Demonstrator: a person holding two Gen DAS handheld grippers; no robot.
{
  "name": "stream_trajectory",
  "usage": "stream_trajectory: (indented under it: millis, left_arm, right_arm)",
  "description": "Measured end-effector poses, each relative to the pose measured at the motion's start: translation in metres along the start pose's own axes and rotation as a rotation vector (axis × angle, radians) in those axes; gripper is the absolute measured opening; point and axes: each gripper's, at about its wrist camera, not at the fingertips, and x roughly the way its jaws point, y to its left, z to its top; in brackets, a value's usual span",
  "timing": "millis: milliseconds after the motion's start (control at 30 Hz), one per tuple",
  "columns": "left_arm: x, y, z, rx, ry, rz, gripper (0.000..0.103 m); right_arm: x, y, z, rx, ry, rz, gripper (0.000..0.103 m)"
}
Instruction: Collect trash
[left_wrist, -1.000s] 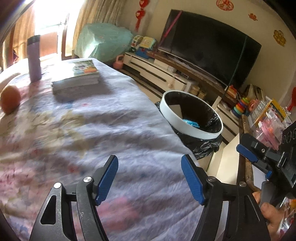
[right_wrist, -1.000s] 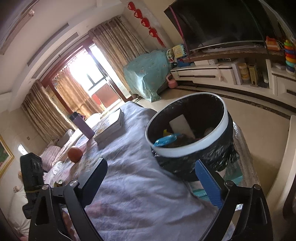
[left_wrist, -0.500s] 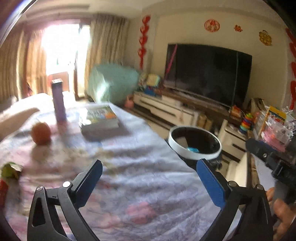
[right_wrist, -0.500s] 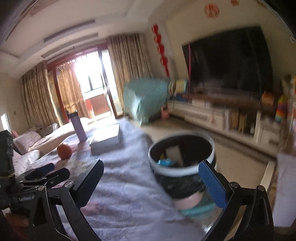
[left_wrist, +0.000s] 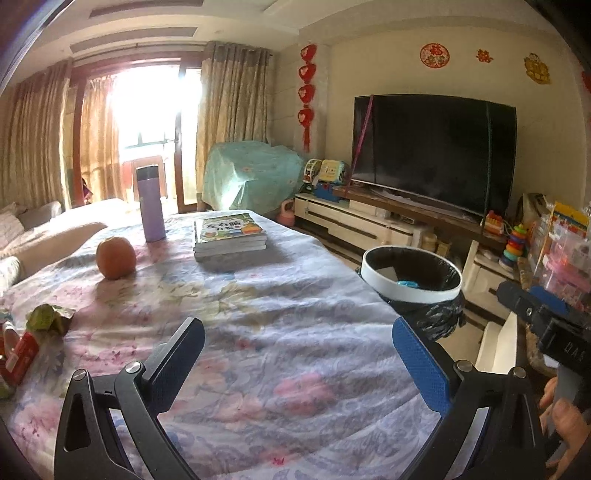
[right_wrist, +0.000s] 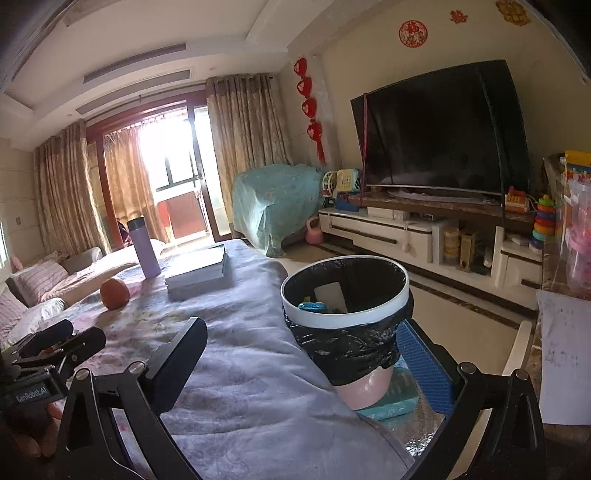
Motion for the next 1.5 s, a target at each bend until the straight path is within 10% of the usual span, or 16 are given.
stream_trajectory:
  millis: [1500]
  left_arm:
    - [-0.008,0.005,-0.011,0.037,-0.076,0.011,0.102]
  right_arm:
    - [-0.014,0.003,-0.006,-0.029,-0.056,-0.025,0.103]
